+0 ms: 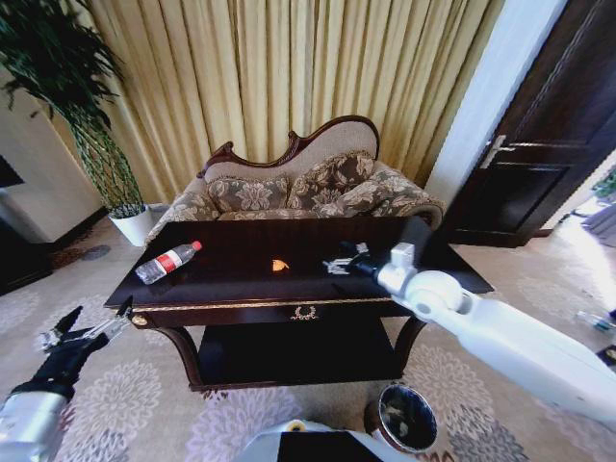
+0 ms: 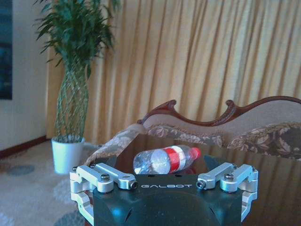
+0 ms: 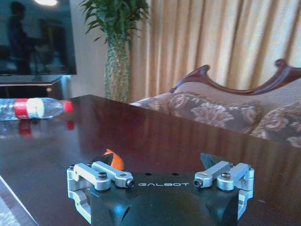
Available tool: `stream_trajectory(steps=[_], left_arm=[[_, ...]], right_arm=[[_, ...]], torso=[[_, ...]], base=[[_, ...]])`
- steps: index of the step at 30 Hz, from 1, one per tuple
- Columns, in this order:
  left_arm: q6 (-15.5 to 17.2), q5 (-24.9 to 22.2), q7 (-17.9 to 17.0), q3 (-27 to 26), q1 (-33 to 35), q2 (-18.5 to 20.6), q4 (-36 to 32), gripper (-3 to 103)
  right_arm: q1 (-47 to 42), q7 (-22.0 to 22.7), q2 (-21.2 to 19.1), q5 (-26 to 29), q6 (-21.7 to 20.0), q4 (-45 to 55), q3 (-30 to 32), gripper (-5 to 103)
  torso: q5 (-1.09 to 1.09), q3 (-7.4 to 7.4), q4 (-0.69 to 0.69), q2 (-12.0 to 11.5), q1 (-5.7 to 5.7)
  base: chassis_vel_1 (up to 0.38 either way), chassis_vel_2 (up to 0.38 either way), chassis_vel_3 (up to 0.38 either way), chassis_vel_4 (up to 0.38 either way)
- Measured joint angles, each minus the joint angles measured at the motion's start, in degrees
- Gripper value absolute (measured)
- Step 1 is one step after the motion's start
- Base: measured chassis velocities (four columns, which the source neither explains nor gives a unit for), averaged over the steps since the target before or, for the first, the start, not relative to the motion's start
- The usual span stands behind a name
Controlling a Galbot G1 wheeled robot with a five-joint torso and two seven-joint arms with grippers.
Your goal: Move to the front of the table and place the trash on the table into the trash bin.
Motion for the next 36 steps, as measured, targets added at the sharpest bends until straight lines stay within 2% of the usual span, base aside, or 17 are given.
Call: stream_trajectory(steps=[12, 15, 16, 26, 36], left_arm=[[0.4, -0.3, -0.2, 0.3, 0.5, -0.1, 0.0, 100], [0.5, -0.3, -0.2, 0.6, 0.6, 0.1, 0.0, 100], [0.5, -0.3, -0.2, 0.6, 0.6, 0.1, 0.0, 100], [0.5, -0.1, -0.2, 0.6, 1.1, -0.2, 0.0, 100], [0.4, 1.0, -0.3, 1.3, 1.5, -1.0, 0.0, 100]], right_arm=[[11.2, 2.4, 7.6, 1.7, -2.0, -4.5, -9.5, 100], [12.7, 6.0, 10.0, 2.1, -4.3, -5.2, -11.9, 100], [12.7, 6.0, 10.0, 2.1, -4.3, -5.2, -11.9, 100], [12.8, 16.4, 14.6, 4.7, -10.7, -4.9, -13.2, 100], [11.3, 22.1, 17.9, 6.5, -13.5, -5.0, -13.7, 100]], torso=[[0.0, 0.0, 0.02, 0.0, 0.0], [0.0, 0.0, 0.0, 0.0, 0.0], [0.0, 0.0, 0.0, 0.0, 0.0], [0.01, 0.0, 0.01, 0.0, 0.0], [0.0, 0.0, 0.01, 0.0, 0.0]], base=[[0.0, 0.0, 0.0, 0.0], [0.0, 0.0, 0.0, 0.0], [0.0, 0.0, 0.0, 0.0], [0.0, 0.0, 0.0, 0.0], [0.0, 0.0, 0.0, 0.0]])
